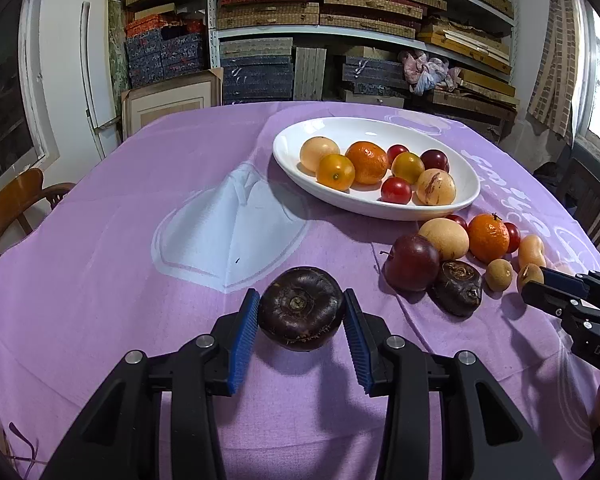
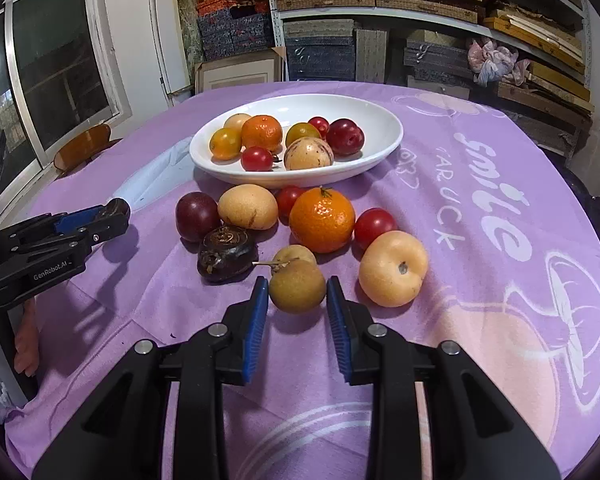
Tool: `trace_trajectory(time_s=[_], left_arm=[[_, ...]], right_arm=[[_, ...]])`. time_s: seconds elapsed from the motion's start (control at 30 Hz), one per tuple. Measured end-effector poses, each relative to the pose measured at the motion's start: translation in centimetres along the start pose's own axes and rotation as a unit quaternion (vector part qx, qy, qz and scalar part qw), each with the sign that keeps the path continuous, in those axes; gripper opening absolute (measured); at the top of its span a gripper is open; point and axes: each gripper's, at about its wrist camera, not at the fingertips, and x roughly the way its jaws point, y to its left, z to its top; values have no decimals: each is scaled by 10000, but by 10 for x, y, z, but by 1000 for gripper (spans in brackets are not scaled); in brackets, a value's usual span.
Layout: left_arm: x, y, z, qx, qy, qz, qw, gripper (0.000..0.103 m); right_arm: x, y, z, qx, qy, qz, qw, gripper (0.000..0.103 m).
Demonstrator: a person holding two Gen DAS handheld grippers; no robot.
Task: Organize fruits
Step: 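Close the right tool around the small brown fruit while the left tool holds the dark fruit, then carry the dark fruit and small brown fruit onto the plate and open both tools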
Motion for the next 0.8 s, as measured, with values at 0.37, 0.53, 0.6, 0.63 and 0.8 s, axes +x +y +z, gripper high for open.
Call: trace_trajectory(time_s=[0.37,0.53,0.6,0.63,0.8], left_arm=[[-8,7,27,-55,-90,15,9999,42],[-11,2,60,120,-313,136,9993,43],[-10,0,73,125,-364,116,9992,42],[-9,-1,80,121,-400,109,9991,42],[2,-10,110,158,-442,51,9989,42]], right_arm=[[-35,-13,38,140,-546,-107,9984,29],[-54,-16,74,70,-906,-211,9956,29],[-60,-18,90,66,-1038,-247,9943,29],[-62,-19,97,73,-1092,-259,9937,29],[-53,-19,129,-37,-1112,-286,9934,29]])
